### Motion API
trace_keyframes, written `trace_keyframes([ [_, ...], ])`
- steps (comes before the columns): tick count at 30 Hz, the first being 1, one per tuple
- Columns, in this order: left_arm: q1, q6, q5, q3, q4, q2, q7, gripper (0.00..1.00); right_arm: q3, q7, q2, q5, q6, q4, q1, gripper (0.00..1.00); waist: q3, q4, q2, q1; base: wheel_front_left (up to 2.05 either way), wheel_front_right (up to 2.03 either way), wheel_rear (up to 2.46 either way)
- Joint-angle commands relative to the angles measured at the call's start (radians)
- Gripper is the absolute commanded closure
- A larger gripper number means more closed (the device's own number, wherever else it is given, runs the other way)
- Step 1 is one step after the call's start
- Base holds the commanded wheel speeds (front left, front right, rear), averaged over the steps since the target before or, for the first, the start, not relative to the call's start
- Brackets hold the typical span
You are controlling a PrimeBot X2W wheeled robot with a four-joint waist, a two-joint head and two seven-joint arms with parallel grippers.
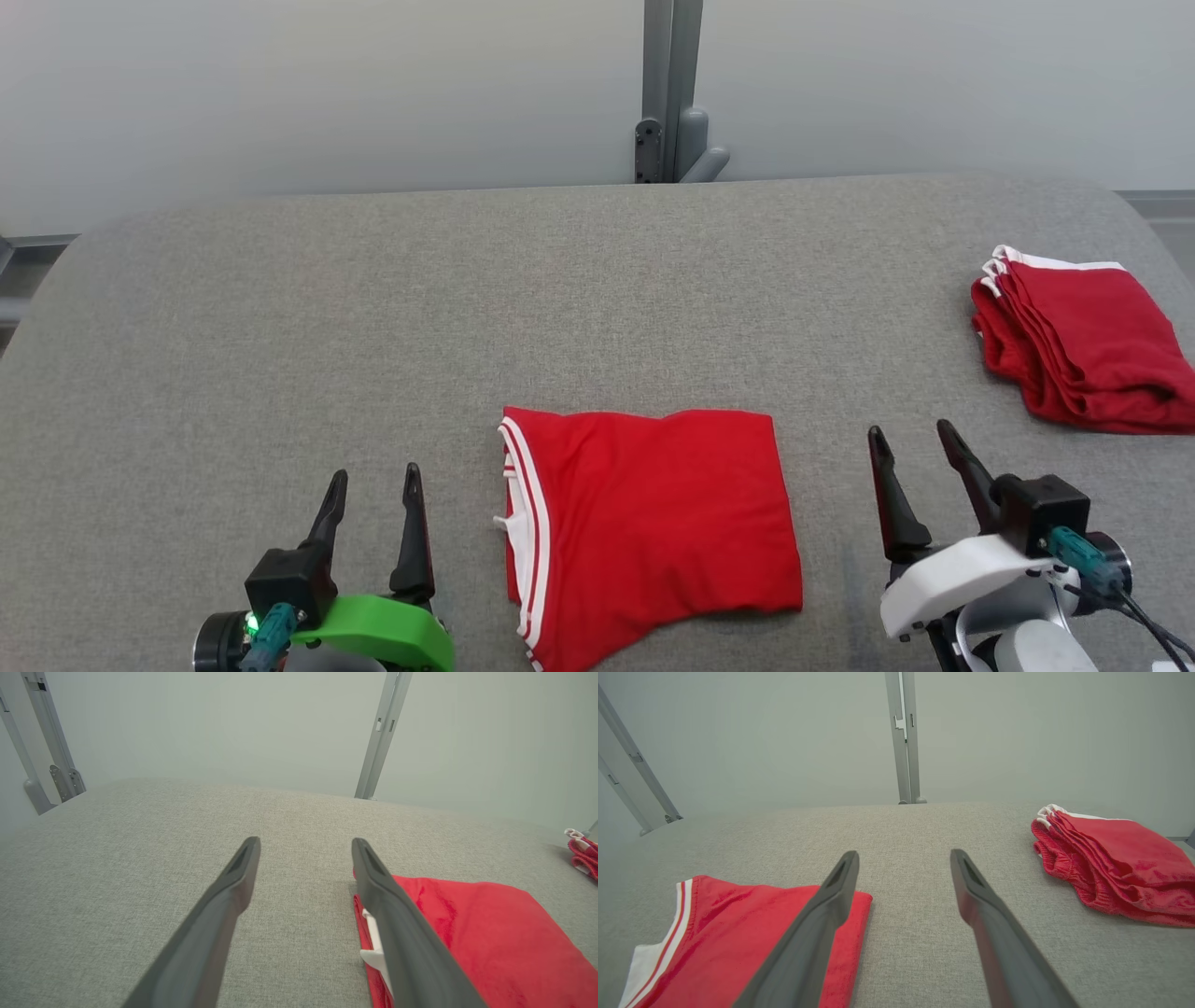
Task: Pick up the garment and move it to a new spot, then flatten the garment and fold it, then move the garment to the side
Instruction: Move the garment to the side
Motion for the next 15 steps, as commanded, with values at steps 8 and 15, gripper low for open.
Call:
trace_keyframes([
  [8, -0.007, -0.002, 0.007, -0.009, 0.005, 0.0, -0.002, 0.0, 0.126, 0.248, -0.124, 0.185, -0.001, 0.091, -0.112, 0.0, 0.015, 0.033, 0.0, 0.0, 0.0, 0.0, 0.0],
  [15, -0.015, 0.001, 0.002, -0.021, 0.006, 0.0, -0.002, 0.0, 0.225, 0.427, -0.205, 0.405, -0.001, 0.175, -0.184, 0.0, 0.036, 0.078, 0.0, 0.0, 0.0, 0.0, 0.0],
])
